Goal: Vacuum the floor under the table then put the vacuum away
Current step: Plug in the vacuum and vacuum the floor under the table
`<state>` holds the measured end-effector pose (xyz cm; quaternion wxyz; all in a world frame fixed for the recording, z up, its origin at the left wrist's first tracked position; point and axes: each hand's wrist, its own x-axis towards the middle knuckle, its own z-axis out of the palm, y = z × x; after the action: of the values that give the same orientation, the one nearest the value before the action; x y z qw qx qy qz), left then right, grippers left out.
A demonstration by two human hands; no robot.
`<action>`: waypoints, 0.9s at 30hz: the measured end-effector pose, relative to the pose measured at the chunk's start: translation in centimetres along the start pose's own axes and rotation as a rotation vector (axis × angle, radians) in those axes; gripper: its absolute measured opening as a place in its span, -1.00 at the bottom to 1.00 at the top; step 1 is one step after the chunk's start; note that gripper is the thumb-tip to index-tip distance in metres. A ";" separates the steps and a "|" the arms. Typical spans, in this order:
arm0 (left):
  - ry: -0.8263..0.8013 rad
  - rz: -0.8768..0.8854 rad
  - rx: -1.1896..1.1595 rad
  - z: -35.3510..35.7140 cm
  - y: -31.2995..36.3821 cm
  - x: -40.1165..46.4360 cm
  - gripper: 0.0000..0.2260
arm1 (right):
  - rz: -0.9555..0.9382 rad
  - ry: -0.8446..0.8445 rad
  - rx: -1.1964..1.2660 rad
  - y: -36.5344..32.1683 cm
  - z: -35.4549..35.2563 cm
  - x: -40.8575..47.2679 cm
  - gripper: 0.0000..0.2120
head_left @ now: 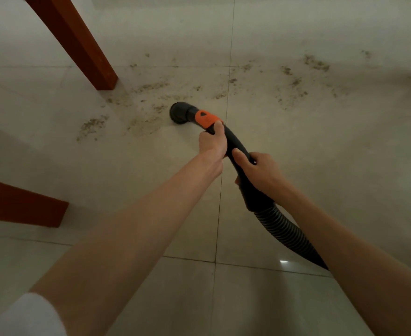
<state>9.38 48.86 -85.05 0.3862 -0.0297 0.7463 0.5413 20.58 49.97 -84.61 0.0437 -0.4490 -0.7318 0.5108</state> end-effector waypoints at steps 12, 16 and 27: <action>0.000 -0.057 0.093 -0.9 -2.4 -4.0 -0.54 | 0.070 -0.122 0.085 1.0 -0.6 -5.5 -0.52; -0.125 -0.060 0.108 0.4 -3.5 -6.9 -0.60 | 0.094 -0.024 0.077 2.6 -1.3 -8.6 -0.59; -0.367 -0.086 0.196 7.7 -7.0 -14.7 -0.59 | 0.189 0.226 0.069 8.1 -7.2 -16.0 -0.60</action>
<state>27.11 46.92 -82.52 0.5396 0.0751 0.7104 0.4455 38.79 44.51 -81.27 0.0927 -0.5687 -0.6589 0.4836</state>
